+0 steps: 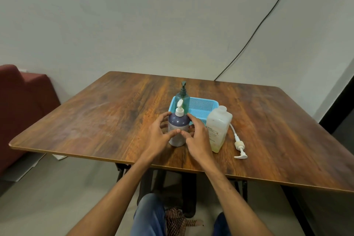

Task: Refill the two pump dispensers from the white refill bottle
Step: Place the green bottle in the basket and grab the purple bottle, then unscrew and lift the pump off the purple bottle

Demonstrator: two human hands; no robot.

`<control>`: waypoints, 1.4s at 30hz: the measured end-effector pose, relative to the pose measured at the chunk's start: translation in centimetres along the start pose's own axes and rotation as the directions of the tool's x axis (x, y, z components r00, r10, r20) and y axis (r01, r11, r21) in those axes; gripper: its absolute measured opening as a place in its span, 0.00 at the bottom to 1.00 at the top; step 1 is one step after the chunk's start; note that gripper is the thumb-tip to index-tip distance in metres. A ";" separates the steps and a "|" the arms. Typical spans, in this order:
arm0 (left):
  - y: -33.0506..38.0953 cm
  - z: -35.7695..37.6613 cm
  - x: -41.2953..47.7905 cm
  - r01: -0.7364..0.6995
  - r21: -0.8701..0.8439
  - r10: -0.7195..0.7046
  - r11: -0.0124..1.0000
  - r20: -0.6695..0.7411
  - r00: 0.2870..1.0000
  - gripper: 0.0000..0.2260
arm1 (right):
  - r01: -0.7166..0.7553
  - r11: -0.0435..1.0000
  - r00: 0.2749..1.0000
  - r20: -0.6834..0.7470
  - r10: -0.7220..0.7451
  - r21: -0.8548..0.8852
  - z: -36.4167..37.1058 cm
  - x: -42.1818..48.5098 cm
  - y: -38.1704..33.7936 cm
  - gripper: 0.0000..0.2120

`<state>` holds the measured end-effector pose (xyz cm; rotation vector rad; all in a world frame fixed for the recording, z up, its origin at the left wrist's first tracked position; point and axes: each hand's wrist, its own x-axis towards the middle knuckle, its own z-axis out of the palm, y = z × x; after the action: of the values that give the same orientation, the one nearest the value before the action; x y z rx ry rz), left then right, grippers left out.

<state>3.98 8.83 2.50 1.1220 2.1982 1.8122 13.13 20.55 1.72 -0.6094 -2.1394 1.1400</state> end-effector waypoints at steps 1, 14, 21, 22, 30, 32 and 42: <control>-0.1 -0.1 0.0 -0.001 -0.002 0.001 1.000 0.005 1.000 0.29 | 0.005 1.000 1.000 -0.004 -0.005 0.005 0.1 0.0 0.1 0.32; 1.2 -1.8 2.6 -0.001 -0.147 0.021 0.989 0.132 0.991 0.26 | -0.083 0.991 0.995 0.059 0.077 0.105 1.2 0.4 0.3 0.40; 2.2 -2.5 6.1 0.045 -0.251 0.049 0.967 0.359 0.932 0.14 | -0.061 0.996 0.996 0.065 0.057 0.066 1.4 0.8 0.7 0.40; 2.1 -2.4 6.2 0.049 -0.260 0.044 0.964 0.340 0.939 0.13 | -0.060 0.996 0.996 0.065 0.056 0.062 1.5 0.8 0.8 0.40; 2.1 -0.2 5.0 -0.064 -0.167 0.058 0.984 -0.037 0.998 0.14 | -0.063 0.998 0.998 0.004 0.063 0.017 2.2 0.8 1.0 0.41; 2.1 0.0 4.9 -0.067 -0.133 0.067 0.989 -0.008 0.998 0.17 | -0.057 0.998 0.998 0.005 0.057 0.013 2.1 0.8 0.9 0.41; 1.9 -1.4 5.2 -0.001 -0.196 0.020 0.981 0.096 0.995 0.13 | -0.034 0.999 0.999 0.019 0.033 0.014 1.7 0.7 0.6 0.40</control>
<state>0.41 10.75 6.58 1.1558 1.9155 1.8862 11.50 20.38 0.66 -0.6326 -2.1419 1.1827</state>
